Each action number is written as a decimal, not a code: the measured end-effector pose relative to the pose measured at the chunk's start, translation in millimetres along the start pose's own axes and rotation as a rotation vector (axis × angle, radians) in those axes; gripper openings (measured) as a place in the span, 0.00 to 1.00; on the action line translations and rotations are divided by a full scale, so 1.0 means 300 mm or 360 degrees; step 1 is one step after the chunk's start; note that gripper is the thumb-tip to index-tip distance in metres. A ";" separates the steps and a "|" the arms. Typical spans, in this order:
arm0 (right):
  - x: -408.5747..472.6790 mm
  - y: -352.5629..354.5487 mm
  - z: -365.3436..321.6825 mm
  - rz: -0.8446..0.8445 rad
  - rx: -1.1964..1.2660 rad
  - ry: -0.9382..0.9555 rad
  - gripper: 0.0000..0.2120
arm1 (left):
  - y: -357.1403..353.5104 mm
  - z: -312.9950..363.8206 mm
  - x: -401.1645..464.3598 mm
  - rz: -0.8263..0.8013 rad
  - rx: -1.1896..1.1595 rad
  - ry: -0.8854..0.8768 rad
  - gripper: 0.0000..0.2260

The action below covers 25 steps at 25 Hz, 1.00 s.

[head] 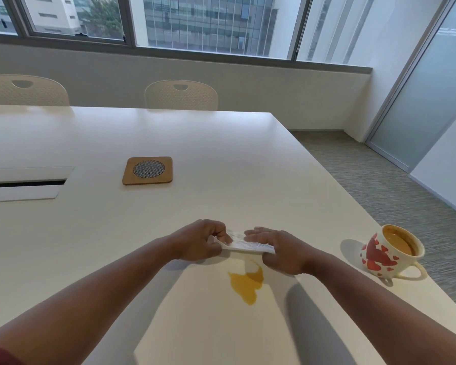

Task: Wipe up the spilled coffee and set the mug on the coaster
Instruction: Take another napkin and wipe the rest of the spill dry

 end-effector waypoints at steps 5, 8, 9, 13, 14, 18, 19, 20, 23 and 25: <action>0.011 -0.058 0.014 -0.0130 0.0712 -0.0044 0.27 | -0.015 -0.011 -0.005 -0.0012 -0.0359 0.0073 0.04; 0.005 -0.077 0.027 -0.0154 0.0788 -0.0042 0.26 | -0.016 -0.008 -0.014 -0.0004 -0.0600 0.0152 0.06; 0.002 -0.082 0.026 -0.0175 0.0781 -0.0025 0.27 | -0.013 -0.004 -0.018 -0.0030 -0.0640 0.0177 0.06; -0.020 -0.097 0.011 -0.0241 0.0761 0.0027 0.28 | -0.004 0.020 -0.056 -0.0167 -0.0751 0.0234 0.05; -0.029 -0.102 0.008 -0.0254 0.0752 0.0049 0.28 | -0.008 0.024 -0.067 -0.0164 -0.0734 0.0242 0.05; -0.070 -0.133 -0.011 -0.0308 0.0772 0.0118 0.26 | -0.026 0.048 -0.109 -0.0154 -0.0671 0.0302 0.09; -0.079 -0.139 -0.013 -0.0319 0.0753 0.0113 0.24 | -0.035 0.053 -0.115 -0.0138 -0.0664 0.0325 0.09; -0.089 -0.146 -0.015 -0.0321 0.0694 0.0105 0.21 | -0.048 0.060 -0.122 -0.0112 -0.0645 0.0352 0.08; -0.123 -0.179 -0.033 -0.0352 0.0400 0.0146 0.23 | -0.093 0.075 -0.152 -0.0016 -0.0514 0.0404 0.09; -0.146 -0.195 -0.052 -0.0434 0.0238 0.0170 0.26 | -0.118 0.076 -0.175 0.0050 -0.0432 0.0439 0.11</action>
Point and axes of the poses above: each hand's wrist, its own x-axis towards the middle knuckle, its own y-axis out of the back of the hand, z = x × y, the point moved 1 cm from there along x, towards the middle knuckle, and after that the axes turned 4 degrees about y, right-handed, at the moved point
